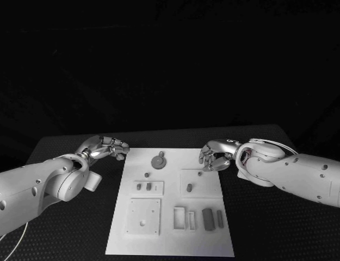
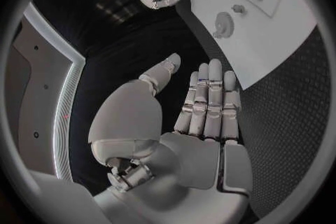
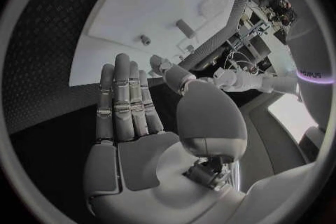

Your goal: Assemble the parts on the task board

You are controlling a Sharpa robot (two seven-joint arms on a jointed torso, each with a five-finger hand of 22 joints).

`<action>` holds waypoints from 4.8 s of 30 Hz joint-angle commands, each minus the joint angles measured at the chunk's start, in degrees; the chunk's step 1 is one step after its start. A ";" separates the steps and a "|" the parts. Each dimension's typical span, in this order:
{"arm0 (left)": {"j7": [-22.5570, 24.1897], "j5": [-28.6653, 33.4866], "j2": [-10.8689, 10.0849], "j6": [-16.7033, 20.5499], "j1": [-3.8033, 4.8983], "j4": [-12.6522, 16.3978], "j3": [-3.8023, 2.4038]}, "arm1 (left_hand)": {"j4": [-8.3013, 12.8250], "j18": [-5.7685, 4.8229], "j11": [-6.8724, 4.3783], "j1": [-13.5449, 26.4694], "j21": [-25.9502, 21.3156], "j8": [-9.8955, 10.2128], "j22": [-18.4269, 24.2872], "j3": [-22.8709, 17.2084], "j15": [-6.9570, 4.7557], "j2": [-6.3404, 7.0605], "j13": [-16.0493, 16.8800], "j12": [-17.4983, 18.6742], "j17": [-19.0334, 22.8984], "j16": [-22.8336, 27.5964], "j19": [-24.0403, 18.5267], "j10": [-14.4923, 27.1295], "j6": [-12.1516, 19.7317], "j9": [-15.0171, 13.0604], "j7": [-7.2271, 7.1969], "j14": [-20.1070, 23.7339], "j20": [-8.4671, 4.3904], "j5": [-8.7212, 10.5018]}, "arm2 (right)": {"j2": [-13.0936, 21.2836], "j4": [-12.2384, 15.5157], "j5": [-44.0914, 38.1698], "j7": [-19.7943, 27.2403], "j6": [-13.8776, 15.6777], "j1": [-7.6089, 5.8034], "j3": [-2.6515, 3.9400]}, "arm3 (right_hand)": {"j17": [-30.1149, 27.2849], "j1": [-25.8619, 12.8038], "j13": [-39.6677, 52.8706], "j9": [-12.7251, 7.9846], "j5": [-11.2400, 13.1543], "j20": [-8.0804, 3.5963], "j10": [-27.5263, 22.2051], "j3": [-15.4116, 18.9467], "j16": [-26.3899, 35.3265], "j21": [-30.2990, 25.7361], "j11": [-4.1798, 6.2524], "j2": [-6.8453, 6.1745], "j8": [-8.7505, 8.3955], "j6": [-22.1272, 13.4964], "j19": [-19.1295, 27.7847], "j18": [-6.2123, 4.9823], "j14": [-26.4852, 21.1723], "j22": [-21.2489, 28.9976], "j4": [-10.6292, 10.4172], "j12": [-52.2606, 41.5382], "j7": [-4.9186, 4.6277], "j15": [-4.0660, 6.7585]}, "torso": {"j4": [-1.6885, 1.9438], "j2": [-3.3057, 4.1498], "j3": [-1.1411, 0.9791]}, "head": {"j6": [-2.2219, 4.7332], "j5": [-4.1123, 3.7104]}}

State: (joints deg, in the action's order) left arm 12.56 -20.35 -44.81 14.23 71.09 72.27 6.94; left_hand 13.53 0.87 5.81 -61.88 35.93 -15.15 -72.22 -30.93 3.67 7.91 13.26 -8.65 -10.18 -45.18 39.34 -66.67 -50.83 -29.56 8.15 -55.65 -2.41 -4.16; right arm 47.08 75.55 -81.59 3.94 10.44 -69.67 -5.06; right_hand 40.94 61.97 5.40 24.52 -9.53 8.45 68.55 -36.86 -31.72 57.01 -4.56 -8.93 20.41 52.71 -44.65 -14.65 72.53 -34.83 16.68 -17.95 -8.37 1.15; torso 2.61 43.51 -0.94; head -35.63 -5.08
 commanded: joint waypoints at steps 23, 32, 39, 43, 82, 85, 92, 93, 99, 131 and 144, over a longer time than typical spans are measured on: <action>3.40 5.98 0.19 -1.57 0.04 0.48 -0.04 | 0.00 0.84 0.62 0.55 -0.71 -0.40 0.02 0.69 -0.13 -0.53 -0.49 0.99 -1.07 1.44 0.61 -0.86 0.59 0.11 1.49 -1.15 0.29 0.10 | -2.22 2.02 -16.44 -5.92 3.20 1.08 -1.95 | 4.63 0.00 1.29 -0.21 5.57 -1.63 2.23 -5.15 -2.23 2.42 0.11 -3.54 -0.81 1.48 -3.05 -0.35 1.73 -0.81 -0.46 4.87 0.09 0.51 | 0.13 0.11 -0.09 | -1.02 0.31; 3.30 6.01 0.33 -1.75 0.04 0.44 -0.04 | -0.09 0.88 0.65 0.67 -0.74 -0.39 -0.01 0.76 -0.21 -0.61 -0.57 1.12 -1.33 1.56 0.86 -0.89 0.68 0.16 1.58 -1.39 0.24 0.11 | -3.04 1.56 -17.11 -6.13 2.34 1.31 -2.13 | 5.31 0.33 1.75 -0.29 6.14 -1.85 2.95 -7.91 -2.61 3.04 0.25 -3.53 -0.85 2.01 -3.23 -0.35 1.89 -1.10 -0.71 5.56 0.20 0.64 | 0.06 0.12 -0.07 | -1.13 0.42; 3.04 6.01 0.28 -1.90 0.04 0.41 -0.04 | -0.13 0.89 0.68 0.70 -0.76 -0.35 -0.03 0.78 -0.25 -0.68 -0.62 1.22 -1.46 1.62 0.95 -0.86 0.79 0.21 1.63 -1.49 0.20 0.10 | -3.05 1.31 -18.64 -6.47 1.07 1.31 -2.24 | 6.47 0.95 2.59 -0.08 6.28 -2.40 4.53 -11.13 -3.93 4.75 0.76 -3.29 -0.27 3.73 -4.08 -0.35 2.62 -1.95 -0.67 5.77 0.87 1.14 | 0.02 0.08 -0.13 | -1.27 0.40; 2.92 6.01 0.23 -1.92 0.04 0.40 -0.04 | -0.13 0.91 0.70 0.70 -0.77 -0.33 -0.06 0.79 -0.29 -0.69 -0.66 1.29 -1.57 1.65 1.03 -0.84 0.86 0.24 1.66 -1.60 0.17 0.10 | -3.07 1.25 -19.44 -6.79 -0.31 1.33 -2.50 | 6.92 0.92 2.94 0.09 6.33 -2.67 4.99 -11.46 -4.56 5.44 0.94 -2.99 0.07 4.56 -4.19 -0.35 2.70 -2.34 -0.48 5.82 1.23 1.31 | -0.04 0.06 -0.10 | -1.36 0.40; 2.61 6.01 0.42 -1.45 0.04 0.08 -0.04 | -0.17 0.89 0.95 0.77 -0.99 0.06 -0.21 0.92 -0.43 -0.82 -0.97 1.88 -2.38 2.07 1.39 -0.53 1.87 0.56 2.09 -1.95 0.03 0.09 | -4.31 1.00 -23.22 -8.45 1.94 2.70 -2.99 | 10.04 1.78 7.06 2.10 6.43 -5.09 9.09 -15.52 -10.73 9.52 2.93 -1.63 1.78 8.88 -7.50 -0.35 3.67 -4.99 -0.32 4.90 3.06 3.34 | 0.01 0.08 -0.15 | -1.80 0.27; 2.62 6.01 0.49 -1.49 0.04 0.03 -0.04 | -0.17 0.89 0.95 0.77 -1.00 0.08 -0.22 0.93 -0.44 -0.83 -0.99 1.90 -2.43 2.09 1.42 -0.53 1.94 0.58 2.12 -1.97 0.02 0.08 | -4.21 1.09 -23.22 -8.41 2.65 2.70 -2.98 | 10.13 1.75 7.30 2.27 6.48 -5.21 9.25 -15.68 -11.00 9.67 3.02 -1.62 1.86 9.02 -7.64 -0.35 3.69 -5.09 -0.33 4.84 3.14 3.44 | 0.05 0.07 -0.16 | -1.78 0.29; 2.71 6.01 0.54 -1.32 0.04 -0.17 -0.04 | -0.19 0.89 0.98 0.81 -1.04 0.15 -0.24 0.96 -0.45 -0.85 -1.03 1.98 -2.57 2.16 1.49 -0.51 2.12 0.63 2.19 -2.03 0.00 0.08 | -3.91 1.35 -23.21 -8.19 3.99 2.69 -2.95 | 10.27 1.70 7.72 2.58 6.64 -5.40 9.45 -15.95 -11.41 9.88 3.16 -1.64 1.97 9.16 -7.83 -0.35 3.70 -5.25 -0.32 4.76 3.24 3.59 | 0.02 0.05 -0.12 | -1.88 0.36; 2.71 6.01 0.54 -1.32 0.04 -0.17 -0.04 | -0.20 0.89 0.98 0.81 -1.04 0.15 -0.24 0.97 -0.46 -0.84 -1.03 1.98 -2.58 2.16 1.50 -0.51 2.13 0.64 2.20 -2.03 -0.01 0.08 | -3.80 1.42 -23.20 -8.15 4.08 2.68 -2.94 | 10.28 1.70 7.75 2.61 6.65 -5.42 9.47 -15.97 -11.43 9.89 3.17 -1.65 1.98 9.16 -7.84 -0.35 3.70 -5.26 -0.33 4.75 3.24 3.60 | 0.01 0.04 -0.10 | -1.85 0.35; 2.69 6.01 0.63 -1.31 0.04 -0.24 -0.04 | -0.22 0.89 0.99 0.85 -1.07 0.18 -0.26 0.99 -0.47 -0.85 -1.05 2.02 -2.67 2.21 1.54 -0.51 2.23 0.67 2.23 -2.06 -0.02 0.07 | -3.04 2.31 -22.34 -7.89 4.34 2.53 -2.52 | 10.37 1.63 8.01 2.84 6.69 -5.55 9.57 -16.09 -11.69 10.02 3.25 -1.80 2.07 9.22 -7.97 -0.35 3.69 -5.35 -0.38 4.71 3.30 3.67 | 0.02 0.08 -0.10 | -1.84 0.33; 2.83 6.40 0.96 -0.50 0.06 -1.50 -0.04 | -0.27 0.88 1.02 0.90 -1.21 0.23 -0.29 1.02 -0.49 -0.80 -1.12 2.15 -2.97 2.41 1.62 -0.53 2.51 0.74 2.34 -2.11 -0.05 0.06 | -2.51 9.38 -12.93 -5.22 5.98 -0.12 0.09 | 10.51 1.16 8.61 3.35 6.60 -5.73 9.56 -15.97 -12.19 10.28 3.30 -1.47 2.10 9.10 -8.04 -0.35 3.54 -5.61 -0.32 4.77 3.30 3.74 | 0.00 0.03 -0.11 | -1.68 1.61; 3.05 6.91 1.78 0.26 0.10 -2.15 -0.05 | -0.29 0.87 0.95 0.86 -1.30 0.13 -0.30 1.00 -0.48 -0.73 -1.11 2.12 -3.13 2.54 1.64 -0.72 2.44 0.73 2.32 -2.11 -0.05 0.03 | -9.04 11.83 -15.34 -5.08 5.45 -0.11 0.04 | 10.50 1.18 8.77 3.47 6.56 -5.79 9.49 -15.94 -12.28 10.37 3.29 -1.29 2.05 9.00 -8.07 -0.35 3.48 -5.69 -0.27 4.83 3.27 3.74 | 0.00 0.03 -0.02 | -2.22 4.02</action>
State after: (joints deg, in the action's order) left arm 14.87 -13.99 -43.21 13.99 71.11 70.09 6.93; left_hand 13.28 0.86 6.45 -61.25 34.82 -15.10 -72.43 -30.37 3.18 7.28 12.22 -6.66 -13.24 -43.04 40.66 -67.37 -48.78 -28.92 10.39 -57.43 -2.34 -4.17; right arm 38.47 87.21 -95.39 -1.82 15.83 -69.80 -5.00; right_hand 51.39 63.36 14.11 27.51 -3.10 2.77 78.03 -52.57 -43.70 67.00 -1.22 -10.55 22.10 61.52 -52.41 -14.54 76.03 -40.46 16.29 -13.30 -5.23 4.71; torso 2.64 43.56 -1.01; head -37.77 -1.57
